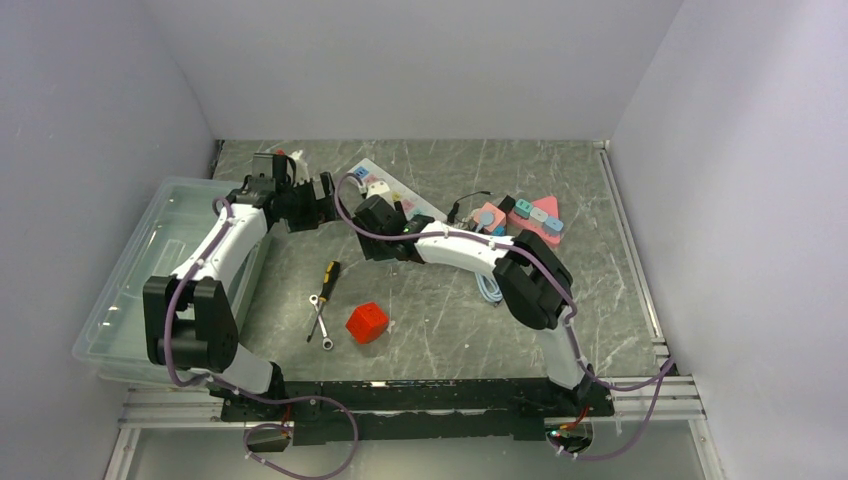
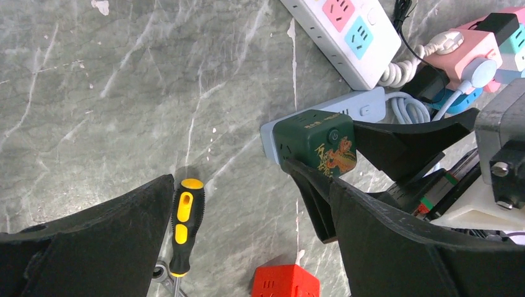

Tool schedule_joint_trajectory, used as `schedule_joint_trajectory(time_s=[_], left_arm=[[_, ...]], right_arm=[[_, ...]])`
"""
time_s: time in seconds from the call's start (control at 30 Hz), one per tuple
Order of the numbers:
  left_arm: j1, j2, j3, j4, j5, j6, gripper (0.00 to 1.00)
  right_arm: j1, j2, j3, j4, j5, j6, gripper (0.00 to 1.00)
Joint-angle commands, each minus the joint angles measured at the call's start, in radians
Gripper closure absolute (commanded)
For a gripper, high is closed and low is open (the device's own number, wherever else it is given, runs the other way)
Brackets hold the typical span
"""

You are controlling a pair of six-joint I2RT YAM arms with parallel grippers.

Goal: Pull the plug off the socket
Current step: Remove the plug from the socket.

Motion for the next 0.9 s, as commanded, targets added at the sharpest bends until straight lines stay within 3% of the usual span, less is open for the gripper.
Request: schedule_joint_trajectory(time_s=[0.0, 0.13, 0.23, 0.57, 0.87], left_arm=[[0.004, 0.019, 0.014, 0.015, 0.035, -0.017, 0.00], [0.004, 0.035, 0.014, 0.018, 0.055, -0.026, 0.01], [0.004, 0.044, 0.013, 0.023, 0.073, -0.030, 0.01], [0.004, 0.106, 0.010, 0.042, 0.175, -0.055, 0.04], [-0.004, 0.134, -0.003, 0.086, 0.292, -0.077, 0.07]], right_arm=[[-0.024, -0.046, -0.058, 0.063, -0.062, 0.049, 0.64], [-0.076, -0.110, -0.154, 0.146, -0.166, 0.112, 0.90], [-0.108, -0.151, -0.215, 0.207, -0.218, 0.146, 1.00], [-0.124, -0.211, -0.282, 0.279, -0.206, 0.148, 1.00], [-0.124, -0.351, -0.419, 0.440, -0.068, 0.202, 1.00]])
